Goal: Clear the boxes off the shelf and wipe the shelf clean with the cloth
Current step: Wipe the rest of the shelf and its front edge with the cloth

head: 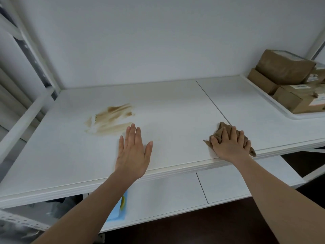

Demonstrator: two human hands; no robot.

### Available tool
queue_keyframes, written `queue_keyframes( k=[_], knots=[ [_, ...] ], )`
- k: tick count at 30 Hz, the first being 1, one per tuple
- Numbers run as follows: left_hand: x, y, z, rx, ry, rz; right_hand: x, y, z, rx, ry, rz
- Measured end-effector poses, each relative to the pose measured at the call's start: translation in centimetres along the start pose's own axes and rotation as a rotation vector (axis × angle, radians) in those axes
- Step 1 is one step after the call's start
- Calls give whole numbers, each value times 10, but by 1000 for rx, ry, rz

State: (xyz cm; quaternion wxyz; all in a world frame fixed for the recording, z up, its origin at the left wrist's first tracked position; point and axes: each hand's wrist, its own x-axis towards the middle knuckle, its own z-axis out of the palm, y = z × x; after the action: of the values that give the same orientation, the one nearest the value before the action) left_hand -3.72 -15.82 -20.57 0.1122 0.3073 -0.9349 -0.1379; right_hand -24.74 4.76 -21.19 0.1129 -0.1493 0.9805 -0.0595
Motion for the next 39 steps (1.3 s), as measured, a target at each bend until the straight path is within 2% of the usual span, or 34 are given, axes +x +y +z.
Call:
queue_keyframes(
  k=[5, 11, 21, 29, 32, 37, 39],
  knots=[
    [-2, -14, -5, -16, -16, -50, -3, -20, 1, -22, -49, -85],
    [-8, -38, -16, -28, 16, -111, -15, -77, 12, -45, -95, -244],
    [-18, -88, -32, 24, 106, -173, -55, -175, 42, -48, -88, -539],
    [-26, -111, -46, -66, 102, -186, -106, -219, 57, 15, -77, -777],
    [-24, -111, -56, -210, 107, -168, -110, -226, 37, 315, -223, -699],
    [-13, -101, -68, -610, 41, -230, -110, -225, -1, 1357, -572, -219],
    [-8, -92, -70, -788, -40, -306, -107, -221, -7, 1653, -735, -122]
  ],
)
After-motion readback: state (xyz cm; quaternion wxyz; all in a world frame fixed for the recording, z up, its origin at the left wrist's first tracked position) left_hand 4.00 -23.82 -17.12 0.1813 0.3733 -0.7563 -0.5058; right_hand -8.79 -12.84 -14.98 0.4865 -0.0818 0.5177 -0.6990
